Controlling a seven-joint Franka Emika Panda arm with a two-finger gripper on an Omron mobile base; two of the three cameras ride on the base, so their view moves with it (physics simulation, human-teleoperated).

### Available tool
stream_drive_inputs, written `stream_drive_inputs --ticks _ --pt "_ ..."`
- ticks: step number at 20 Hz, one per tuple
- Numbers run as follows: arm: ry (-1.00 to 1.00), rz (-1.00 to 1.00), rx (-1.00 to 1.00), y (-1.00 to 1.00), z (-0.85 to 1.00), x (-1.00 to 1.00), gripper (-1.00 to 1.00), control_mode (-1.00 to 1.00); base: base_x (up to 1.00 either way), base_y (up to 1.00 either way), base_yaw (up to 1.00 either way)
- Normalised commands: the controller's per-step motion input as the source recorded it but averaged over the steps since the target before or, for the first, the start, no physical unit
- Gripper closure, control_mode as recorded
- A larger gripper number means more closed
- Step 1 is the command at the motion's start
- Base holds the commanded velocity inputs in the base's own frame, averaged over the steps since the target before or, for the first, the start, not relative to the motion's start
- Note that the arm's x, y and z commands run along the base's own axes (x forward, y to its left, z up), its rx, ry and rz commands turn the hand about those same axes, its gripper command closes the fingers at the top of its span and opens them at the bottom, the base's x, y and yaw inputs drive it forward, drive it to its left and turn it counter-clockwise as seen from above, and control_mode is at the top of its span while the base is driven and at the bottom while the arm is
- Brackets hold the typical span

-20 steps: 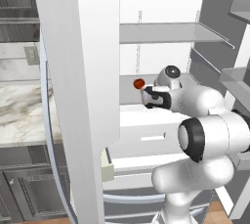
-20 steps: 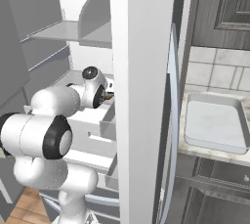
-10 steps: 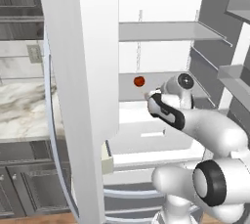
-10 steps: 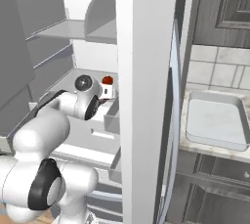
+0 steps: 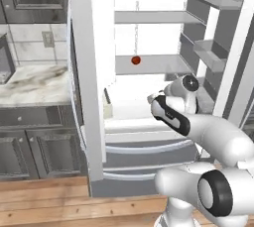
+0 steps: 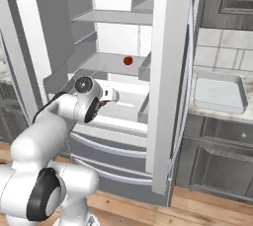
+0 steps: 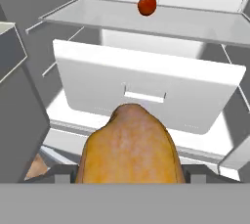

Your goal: Place one tomato and one chicken drumstick in each tupperware on the nearby counter, to pack two identical lunches.

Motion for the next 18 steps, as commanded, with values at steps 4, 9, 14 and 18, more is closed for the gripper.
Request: stream_drive_inputs --ticks 4,9,14,18 --pt "0.00 0.00 0.00 0.00 0.00 0.00 1.00 1.00 -0.83 0.00 0.00" --pt "0.00 0.00 0.00 0.00 0.00 0.00 1.00 1.00 -0.73 -0.11 -0.01" --pt "0.00 0.00 0.00 0.00 0.00 0.00 1.00 1.00 -0.41 -0.57 -0.09" --pt "0.00 0.00 0.00 0.00 0.00 0.00 1.00 1.00 -0.14 -0.96 -0.10"
